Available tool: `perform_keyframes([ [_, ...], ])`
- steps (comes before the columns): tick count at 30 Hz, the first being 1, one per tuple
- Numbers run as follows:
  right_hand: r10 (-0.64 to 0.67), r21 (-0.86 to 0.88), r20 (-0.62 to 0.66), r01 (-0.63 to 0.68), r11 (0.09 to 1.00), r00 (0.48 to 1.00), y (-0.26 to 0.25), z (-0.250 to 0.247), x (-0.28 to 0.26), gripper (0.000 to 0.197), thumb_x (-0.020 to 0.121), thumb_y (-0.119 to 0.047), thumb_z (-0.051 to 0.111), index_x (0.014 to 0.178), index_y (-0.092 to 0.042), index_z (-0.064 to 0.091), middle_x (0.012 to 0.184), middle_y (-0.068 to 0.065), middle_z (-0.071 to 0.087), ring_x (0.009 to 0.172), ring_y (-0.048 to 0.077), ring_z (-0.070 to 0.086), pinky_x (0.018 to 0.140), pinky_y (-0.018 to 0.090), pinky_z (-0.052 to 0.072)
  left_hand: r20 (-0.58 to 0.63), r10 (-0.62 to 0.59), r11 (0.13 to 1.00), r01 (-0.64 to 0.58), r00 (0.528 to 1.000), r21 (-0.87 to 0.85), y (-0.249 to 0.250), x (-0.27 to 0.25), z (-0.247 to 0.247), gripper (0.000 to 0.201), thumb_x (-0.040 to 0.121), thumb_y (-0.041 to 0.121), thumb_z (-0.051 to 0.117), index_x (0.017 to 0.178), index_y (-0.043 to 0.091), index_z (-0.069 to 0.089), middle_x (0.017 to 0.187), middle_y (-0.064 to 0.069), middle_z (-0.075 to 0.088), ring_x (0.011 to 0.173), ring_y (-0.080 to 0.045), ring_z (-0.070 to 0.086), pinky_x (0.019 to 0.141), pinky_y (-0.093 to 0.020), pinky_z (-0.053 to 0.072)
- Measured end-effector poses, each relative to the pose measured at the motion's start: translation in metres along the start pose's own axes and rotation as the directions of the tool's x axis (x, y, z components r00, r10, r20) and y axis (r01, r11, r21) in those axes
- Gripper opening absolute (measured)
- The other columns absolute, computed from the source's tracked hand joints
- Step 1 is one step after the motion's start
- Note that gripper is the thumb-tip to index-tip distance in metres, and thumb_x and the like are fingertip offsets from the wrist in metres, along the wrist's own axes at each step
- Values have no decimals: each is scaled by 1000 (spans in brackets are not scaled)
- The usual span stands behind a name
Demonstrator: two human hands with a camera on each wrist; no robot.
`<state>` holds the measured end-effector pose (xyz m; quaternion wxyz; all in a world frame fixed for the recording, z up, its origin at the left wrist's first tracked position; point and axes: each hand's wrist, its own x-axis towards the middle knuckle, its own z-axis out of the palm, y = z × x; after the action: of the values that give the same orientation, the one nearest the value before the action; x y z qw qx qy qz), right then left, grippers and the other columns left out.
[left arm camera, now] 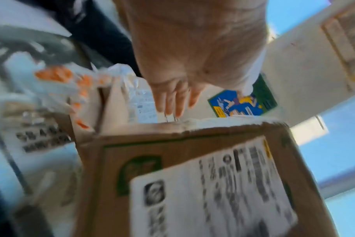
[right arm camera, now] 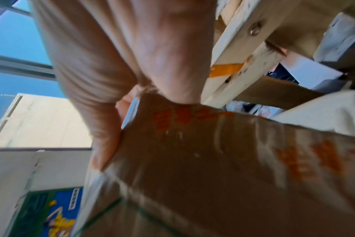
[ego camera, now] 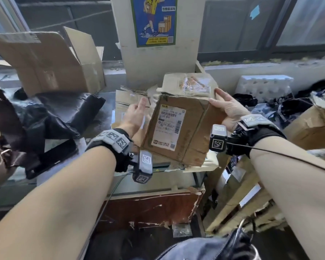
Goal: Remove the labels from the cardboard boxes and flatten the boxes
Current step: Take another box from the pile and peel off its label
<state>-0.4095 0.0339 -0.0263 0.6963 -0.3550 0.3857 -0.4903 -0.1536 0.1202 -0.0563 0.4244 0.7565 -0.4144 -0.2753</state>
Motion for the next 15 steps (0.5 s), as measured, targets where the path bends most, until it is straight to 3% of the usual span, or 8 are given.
perform_keyframes([
  [1, 8, 8, 24, -9, 1000, 1000, -1, -4, -1, 50, 87, 6, 58, 130, -19, 55, 105, 3, 67, 64, 11, 70, 52, 25, 55, 93, -92, 985, 104, 991, -134, 2, 0, 3, 80, 90, 72, 31, 132, 6, 50, 131, -12, 57, 116, -25, 57, 104, -39, 41],
  [3, 23, -21, 73, -21, 1000, 997, -3, -11, -4, 49, 87, 5, 57, 129, -20, 56, 101, 3, 69, 67, 11, 70, 54, 24, 55, 279, -175, 903, 267, 944, -337, 4, -6, 8, 71, 89, 73, 30, 106, 11, 59, 91, -6, 67, 69, -13, 67, 68, -24, 55],
  [4, 26, -50, 91, -22, 999, 996, -3, -14, -4, 49, 87, 5, 57, 129, -20, 57, 104, 3, 69, 70, 10, 70, 56, 23, 55, 359, -188, 873, 323, 914, -366, 2, -9, 11, 63, 90, 71, 31, 93, 15, 58, 74, 0, 63, 52, -8, 61, 51, -17, 48],
  [5, 23, -67, 95, -17, 998, 995, -3, -18, -4, 49, 87, 6, 57, 129, -19, 57, 108, 3, 67, 73, 10, 70, 58, 23, 55, 432, -195, 852, 371, 881, -371, 0, -10, 14, 58, 90, 70, 33, 88, 17, 56, 67, 3, 60, 49, -8, 56, 47, -15, 44],
  [7, 14, -63, 96, -8, 998, 995, -3, -25, -2, 50, 86, 7, 57, 129, -19, 57, 110, 0, 66, 78, 10, 71, 62, 23, 56, 545, -158, 846, 398, 823, -354, -6, -13, 14, 54, 83, 71, 48, 93, 18, 58, 74, 3, 62, 61, -10, 54, 55, -20, 47],
  [10, 12, -41, 91, -9, 999, 996, -5, -33, 1, 48, 85, 6, 58, 125, -21, 59, 112, 0, 67, 82, 13, 71, 68, 26, 59, 642, -59, 826, 399, 764, -399, -11, -12, 13, 88, 40, 64, 86, 110, 16, 61, 81, 0, 68, 57, -8, 61, 53, -18, 51],
  [13, 13, -36, 64, -11, 999, 998, -5, -39, 5, 45, 84, 6, 60, 119, -22, 63, 116, 2, 66, 81, 14, 71, 63, 27, 59, 552, 63, 902, 190, 831, -388, -9, -8, 17, 84, 41, 59, 89, 116, 29, 66, 105, 6, 71, 91, -2, 65, 87, -32, 49],
  [15, 5, -29, 41, -4, 1000, 999, -4, -41, 9, 47, 83, 7, 60, 120, -21, 62, 117, 1, 65, 80, 14, 71, 60, 25, 57, 473, 80, 912, 127, 877, -390, -2, -5, 14, 72, 47, 51, 90, 110, 23, 69, 106, 7, 72, 100, -1, 61, 103, -34, 38],
])
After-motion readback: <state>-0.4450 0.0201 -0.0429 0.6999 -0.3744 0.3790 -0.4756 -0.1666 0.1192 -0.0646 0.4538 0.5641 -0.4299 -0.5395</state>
